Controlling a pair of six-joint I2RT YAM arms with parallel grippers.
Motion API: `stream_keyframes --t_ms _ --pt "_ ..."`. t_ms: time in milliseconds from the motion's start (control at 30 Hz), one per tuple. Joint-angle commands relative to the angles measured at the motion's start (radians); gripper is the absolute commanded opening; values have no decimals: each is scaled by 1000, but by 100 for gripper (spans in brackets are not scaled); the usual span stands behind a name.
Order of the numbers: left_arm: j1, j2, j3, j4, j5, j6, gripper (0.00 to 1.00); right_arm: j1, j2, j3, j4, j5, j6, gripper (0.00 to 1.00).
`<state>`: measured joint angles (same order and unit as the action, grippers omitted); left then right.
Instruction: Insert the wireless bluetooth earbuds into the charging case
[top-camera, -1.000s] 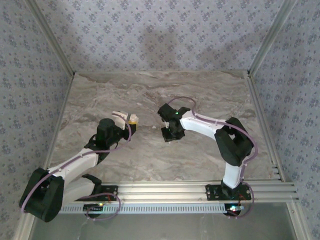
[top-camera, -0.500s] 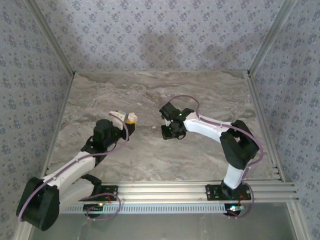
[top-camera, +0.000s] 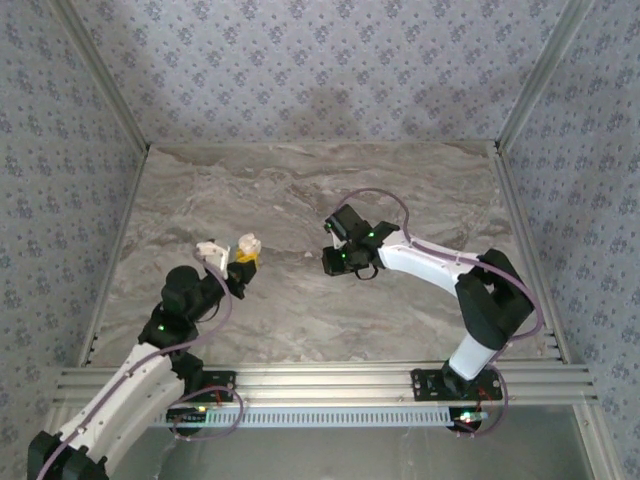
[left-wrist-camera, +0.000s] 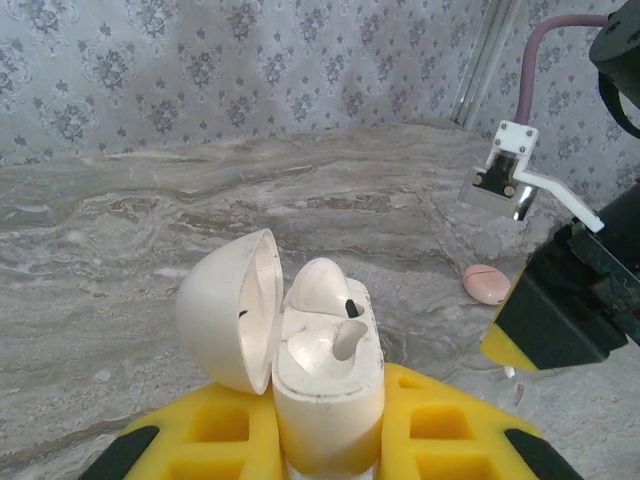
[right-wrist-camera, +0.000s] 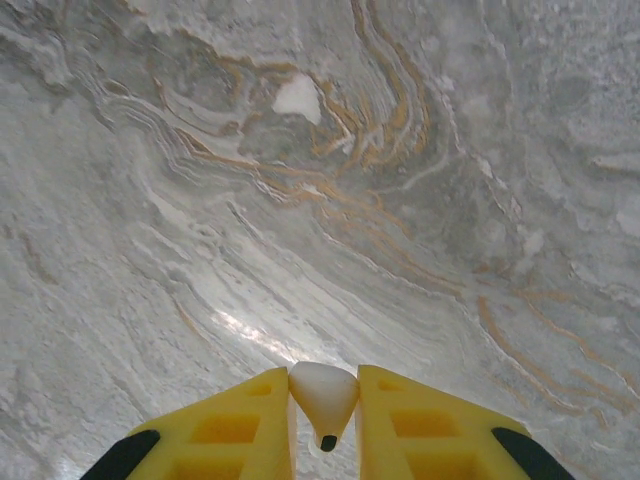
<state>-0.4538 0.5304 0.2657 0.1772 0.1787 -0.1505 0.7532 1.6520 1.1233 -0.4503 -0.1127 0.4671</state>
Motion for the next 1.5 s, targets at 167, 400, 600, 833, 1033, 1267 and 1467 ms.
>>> stream_keyframes --t_ms 167,400,600,833,1033,1267,1467 --pt "-4 11 -14 6 39 0 8 29 -85 -12 82 -13 -26 20" --pt "-4 115 -21 101 95 5 8 33 -140 -33 120 -15 -60 20" --pt "-5 168 -52 205 144 18 8 36 -191 -41 146 -32 -103 19" --pt "-6 214 -95 353 221 57 7 46 -269 -68 219 -72 -172 19" --pt "-11 306 -95 446 287 98 7 50 -301 -63 227 -104 -232 18" --pt "-26 358 -111 567 396 151 6 83 -318 -62 301 -196 -312 18" --pt "-38 362 -115 594 449 190 5 118 -322 -64 355 -264 -367 18"
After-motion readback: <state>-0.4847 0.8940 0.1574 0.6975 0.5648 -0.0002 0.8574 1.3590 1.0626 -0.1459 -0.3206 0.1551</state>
